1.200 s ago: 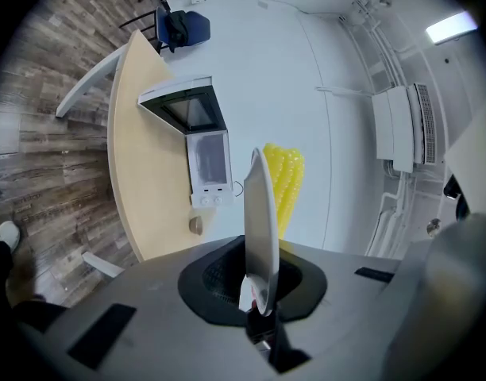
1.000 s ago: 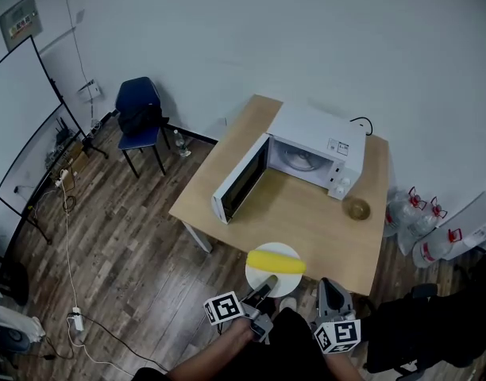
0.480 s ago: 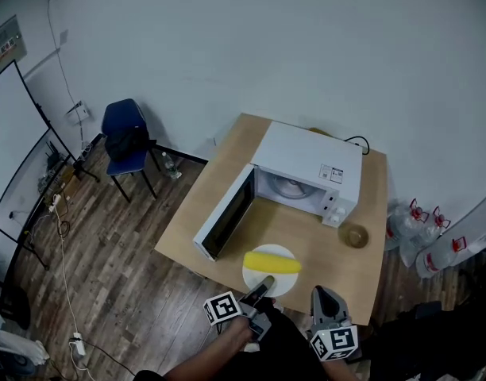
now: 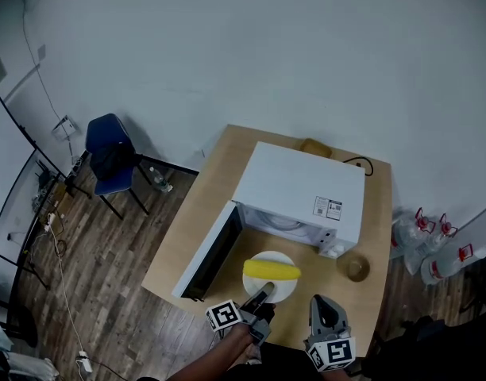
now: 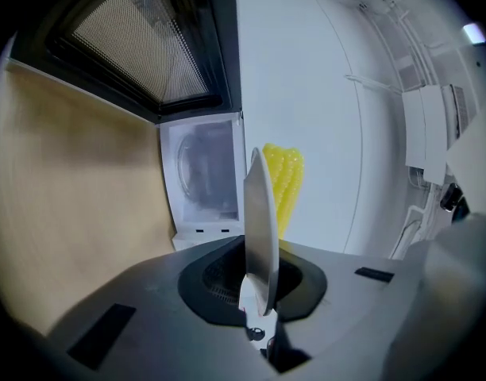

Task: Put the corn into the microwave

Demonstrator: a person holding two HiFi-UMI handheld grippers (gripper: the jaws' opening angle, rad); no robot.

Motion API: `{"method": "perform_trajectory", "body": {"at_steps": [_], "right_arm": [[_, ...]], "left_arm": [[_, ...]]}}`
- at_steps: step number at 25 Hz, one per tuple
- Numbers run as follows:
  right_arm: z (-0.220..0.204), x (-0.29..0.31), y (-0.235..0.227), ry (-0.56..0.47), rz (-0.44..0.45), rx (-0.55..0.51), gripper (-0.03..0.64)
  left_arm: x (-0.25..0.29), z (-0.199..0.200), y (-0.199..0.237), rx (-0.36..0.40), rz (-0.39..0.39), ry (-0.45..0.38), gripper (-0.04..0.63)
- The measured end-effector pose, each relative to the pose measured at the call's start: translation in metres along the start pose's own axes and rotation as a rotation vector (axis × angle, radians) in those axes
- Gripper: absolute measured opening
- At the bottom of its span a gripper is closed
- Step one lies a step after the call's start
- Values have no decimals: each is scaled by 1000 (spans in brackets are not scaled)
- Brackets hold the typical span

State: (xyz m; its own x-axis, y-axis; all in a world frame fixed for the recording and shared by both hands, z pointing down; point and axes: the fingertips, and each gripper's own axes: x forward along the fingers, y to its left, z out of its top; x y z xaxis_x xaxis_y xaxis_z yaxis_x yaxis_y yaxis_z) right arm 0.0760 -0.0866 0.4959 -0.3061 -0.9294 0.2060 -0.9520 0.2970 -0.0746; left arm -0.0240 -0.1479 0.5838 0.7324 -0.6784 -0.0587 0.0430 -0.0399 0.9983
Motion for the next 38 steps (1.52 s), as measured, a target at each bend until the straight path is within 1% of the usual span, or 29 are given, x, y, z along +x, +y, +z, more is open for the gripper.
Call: {"method": "perform_trajectory", "body": {"at_steps": [3,9,14,16,19,22,25,28,31,35,38], "right_arm": [[-3,19,-14,23,-4,18,58],[-8,44,-38,55,-20,39,58],[-7,57,-55,78,-15,31,58],[-9,61,-64,84,-22,33,58],[-16,67,-74,91,-26,47,58],[-24,75,-82,106,-28,58,58],[-26,80,-86,105,-17,54,58],[-32,85,-88,106,-8,61,58],[-35,91,-89,108,4,68,58],[-40,97,-88,122,26,69,58],[-41,100,-92,120,31,66,58]], "left_arm": [[23,13,14,-7,13,0,18],[65,27,45,-1,28,54,18],[91,44,71,12,72,48,18],[101,47,75,7,64,44,18],[111,49,85,-1,73,42,18],[117,56,101,27,110,46,18],[130,62,107,4,104,41,18],[140,69,122,14,137,46,18],[158,75,130,7,121,42,18],[180,86,140,36,115,39,18],[196,92,147,34,106,35,18]]}}
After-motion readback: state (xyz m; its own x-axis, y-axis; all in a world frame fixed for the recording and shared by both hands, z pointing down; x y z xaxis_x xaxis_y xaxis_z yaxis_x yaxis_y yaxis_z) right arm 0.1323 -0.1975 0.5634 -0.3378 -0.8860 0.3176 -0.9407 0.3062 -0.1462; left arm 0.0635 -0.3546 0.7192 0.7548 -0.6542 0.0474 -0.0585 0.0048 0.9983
